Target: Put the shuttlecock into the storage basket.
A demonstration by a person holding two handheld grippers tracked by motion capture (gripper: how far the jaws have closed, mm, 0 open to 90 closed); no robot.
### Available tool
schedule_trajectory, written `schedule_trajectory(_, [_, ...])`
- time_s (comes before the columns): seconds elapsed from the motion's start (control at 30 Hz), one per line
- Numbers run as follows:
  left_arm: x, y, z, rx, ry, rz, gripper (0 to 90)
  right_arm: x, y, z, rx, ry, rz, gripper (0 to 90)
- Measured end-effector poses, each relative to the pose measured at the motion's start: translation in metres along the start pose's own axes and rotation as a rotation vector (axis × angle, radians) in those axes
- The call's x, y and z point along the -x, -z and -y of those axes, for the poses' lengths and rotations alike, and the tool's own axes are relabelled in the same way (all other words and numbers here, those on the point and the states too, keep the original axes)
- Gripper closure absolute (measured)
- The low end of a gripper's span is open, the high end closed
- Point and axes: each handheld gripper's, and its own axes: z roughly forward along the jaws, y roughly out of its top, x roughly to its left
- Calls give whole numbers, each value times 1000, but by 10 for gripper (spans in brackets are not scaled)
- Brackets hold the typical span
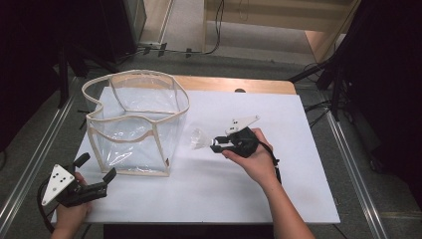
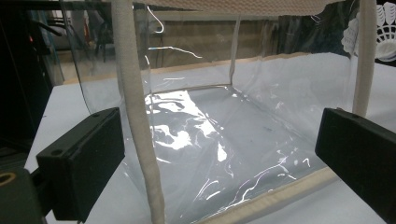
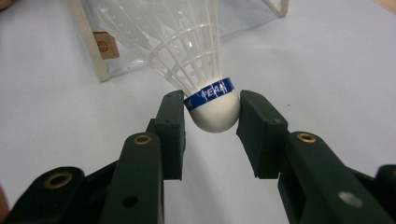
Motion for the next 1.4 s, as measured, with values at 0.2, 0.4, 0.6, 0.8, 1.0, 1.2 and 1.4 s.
schedule_trajectory(0.2, [0, 0, 0, 0, 0, -1, 21, 2, 7, -4, 12, -2, 8, 602])
schedule_trajectory(0.4, [0, 0, 0, 0, 0, -1, 21, 2, 12, -7, 20, -6, 15, 602])
schedule_trajectory(0.6, [0, 0, 0, 0, 0, -1, 21, 3, 16, -11, 26, -5, 19, 603])
schedule_trajectory(0.8, [0, 0, 0, -1, -3, 0, 21, 4, 19, -14, 27, -2, 17, 602])
schedule_trajectory(1.0, [0, 0, 0, -1, -2, -1, 21, 4, 25, -18, 44, -1, 27, 603])
schedule_trajectory(1.2, [0, 0, 0, -2, -4, 0, 21, 5, 28, -22, 45, 4, 33, 603])
schedule_trajectory(1.4, [0, 0, 0, -1, -4, 0, 22, 6, 32, -27, 52, 4, 39, 603])
